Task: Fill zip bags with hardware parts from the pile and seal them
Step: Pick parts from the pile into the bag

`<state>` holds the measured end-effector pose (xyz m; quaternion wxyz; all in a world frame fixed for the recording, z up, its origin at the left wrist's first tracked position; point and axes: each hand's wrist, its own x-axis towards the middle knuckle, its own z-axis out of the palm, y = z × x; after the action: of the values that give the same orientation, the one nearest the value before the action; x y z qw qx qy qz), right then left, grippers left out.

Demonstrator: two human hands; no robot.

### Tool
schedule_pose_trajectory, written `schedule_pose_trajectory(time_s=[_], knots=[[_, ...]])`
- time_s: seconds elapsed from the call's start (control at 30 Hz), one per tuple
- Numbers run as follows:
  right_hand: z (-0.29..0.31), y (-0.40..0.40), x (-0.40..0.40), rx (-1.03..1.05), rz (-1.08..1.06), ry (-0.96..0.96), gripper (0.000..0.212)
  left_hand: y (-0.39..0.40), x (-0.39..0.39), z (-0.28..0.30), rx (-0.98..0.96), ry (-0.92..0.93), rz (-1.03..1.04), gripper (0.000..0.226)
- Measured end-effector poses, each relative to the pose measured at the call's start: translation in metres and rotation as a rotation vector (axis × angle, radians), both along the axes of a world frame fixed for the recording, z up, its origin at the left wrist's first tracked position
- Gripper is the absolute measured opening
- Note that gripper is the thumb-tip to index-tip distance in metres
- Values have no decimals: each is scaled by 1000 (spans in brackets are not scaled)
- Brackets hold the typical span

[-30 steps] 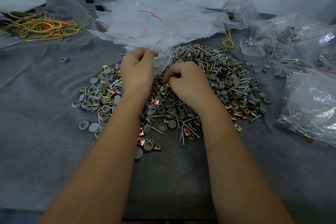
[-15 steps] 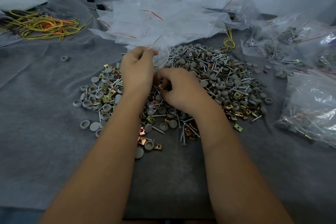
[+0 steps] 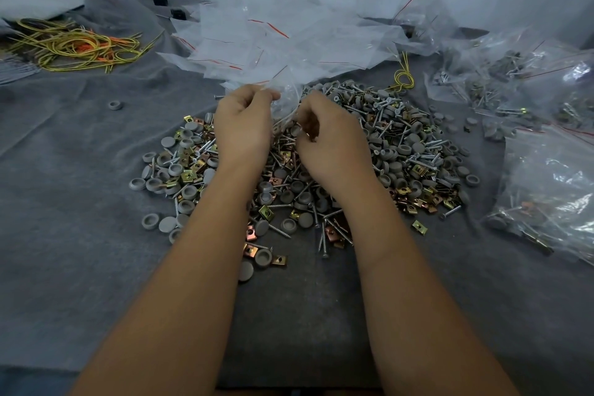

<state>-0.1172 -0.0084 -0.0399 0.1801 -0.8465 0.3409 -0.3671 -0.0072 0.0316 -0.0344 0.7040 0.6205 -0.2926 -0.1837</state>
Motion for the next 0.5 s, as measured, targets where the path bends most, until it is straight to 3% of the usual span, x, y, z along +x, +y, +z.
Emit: schedule_pose_trajectory(time_s=[0.17, 0.27, 0.5], knots=[[9, 2, -3, 93, -183, -404, 19, -2, -1, -6, 69, -130, -2, 19], [15, 4, -5, 228, -125, -640, 20, -2, -2, -9, 110, -240, -16, 20], [13, 3, -1, 221, -34, -600, 17, -2, -4, -9, 79, -313, -65, 21]])
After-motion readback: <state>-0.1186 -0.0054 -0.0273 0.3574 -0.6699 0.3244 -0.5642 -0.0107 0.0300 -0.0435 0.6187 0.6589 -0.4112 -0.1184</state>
